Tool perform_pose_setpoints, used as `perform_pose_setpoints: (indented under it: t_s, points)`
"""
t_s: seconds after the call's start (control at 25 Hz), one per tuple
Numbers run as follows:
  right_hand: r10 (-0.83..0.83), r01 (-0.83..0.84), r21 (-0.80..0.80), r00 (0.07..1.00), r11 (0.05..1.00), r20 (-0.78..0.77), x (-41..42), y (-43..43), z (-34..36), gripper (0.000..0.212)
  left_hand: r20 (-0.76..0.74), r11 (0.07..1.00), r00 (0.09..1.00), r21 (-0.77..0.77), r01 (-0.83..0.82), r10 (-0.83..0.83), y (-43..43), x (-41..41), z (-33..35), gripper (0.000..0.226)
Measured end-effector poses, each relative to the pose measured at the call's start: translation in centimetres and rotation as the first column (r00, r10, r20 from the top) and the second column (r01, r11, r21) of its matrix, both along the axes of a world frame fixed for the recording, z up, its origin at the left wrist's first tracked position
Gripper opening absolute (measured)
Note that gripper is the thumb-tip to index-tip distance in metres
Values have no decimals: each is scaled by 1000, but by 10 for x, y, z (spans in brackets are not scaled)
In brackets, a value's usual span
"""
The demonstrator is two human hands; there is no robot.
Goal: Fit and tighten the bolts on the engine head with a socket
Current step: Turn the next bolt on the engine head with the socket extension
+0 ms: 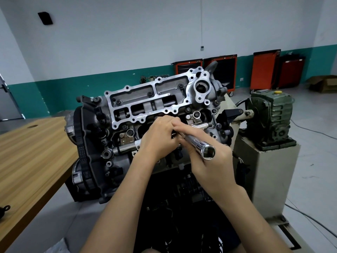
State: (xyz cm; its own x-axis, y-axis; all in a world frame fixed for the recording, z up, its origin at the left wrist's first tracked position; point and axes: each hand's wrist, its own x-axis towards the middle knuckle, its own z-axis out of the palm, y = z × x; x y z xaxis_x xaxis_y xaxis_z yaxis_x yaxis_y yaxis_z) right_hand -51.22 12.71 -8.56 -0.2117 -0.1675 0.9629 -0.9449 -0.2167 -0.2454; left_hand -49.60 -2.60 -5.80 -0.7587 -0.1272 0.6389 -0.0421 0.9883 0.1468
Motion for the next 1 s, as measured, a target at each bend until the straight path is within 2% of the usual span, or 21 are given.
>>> perform_pose_setpoints:
  t_s: [0.08,0.2,0.32,0.4,0.44,0.52,0.6,0.68,0.76,0.88,1.0]
  points:
    - [-45,45,-21,999,999,-16,-6,2,4,29,21,999,1000,-34,-20,21,-1,-1,-1,9]
    - [-38,41,-74,999,996,37,-7,4,4,27,43,997,998,-68,-34,37,-2,-2,0,11]
    - [-7,7,4,1000,1000,-20,3,-1,-1,30,42,999,999,32,-26,25,-1,-1,0,3]
    - [-17,18,19,998,1000,-54,0,-1,2,33,43,999,999,6,-32,31,0,0,1,12]
    - [-31,31,-6,999,999,-29,-4,0,4,30,49,999,998,-28,-33,35,1,0,2,17]
    - [-14,19,-71,998,997,66,-7,3,6,25,51,997,998,-70,-33,36,1,1,3,15]
    - [10,-6,-56,997,998,82,-4,3,4,23,36,999,999,-31,-30,31,1,1,1,5]
    - [41,-42,27,998,999,36,1,0,2,24,8,999,1000,43,-29,29,1,2,0,6]
    - [12,-12,53,1000,998,10,-3,0,4,26,22,1000,999,-6,-28,28,1,0,1,6]
    - [-55,58,-33,996,998,67,-8,3,7,22,47,995,998,-92,-34,38,-1,-2,1,11]
    - [-7,8,-16,999,1000,45,-1,0,3,24,4,999,1000,-20,-31,31,-1,-1,0,10]
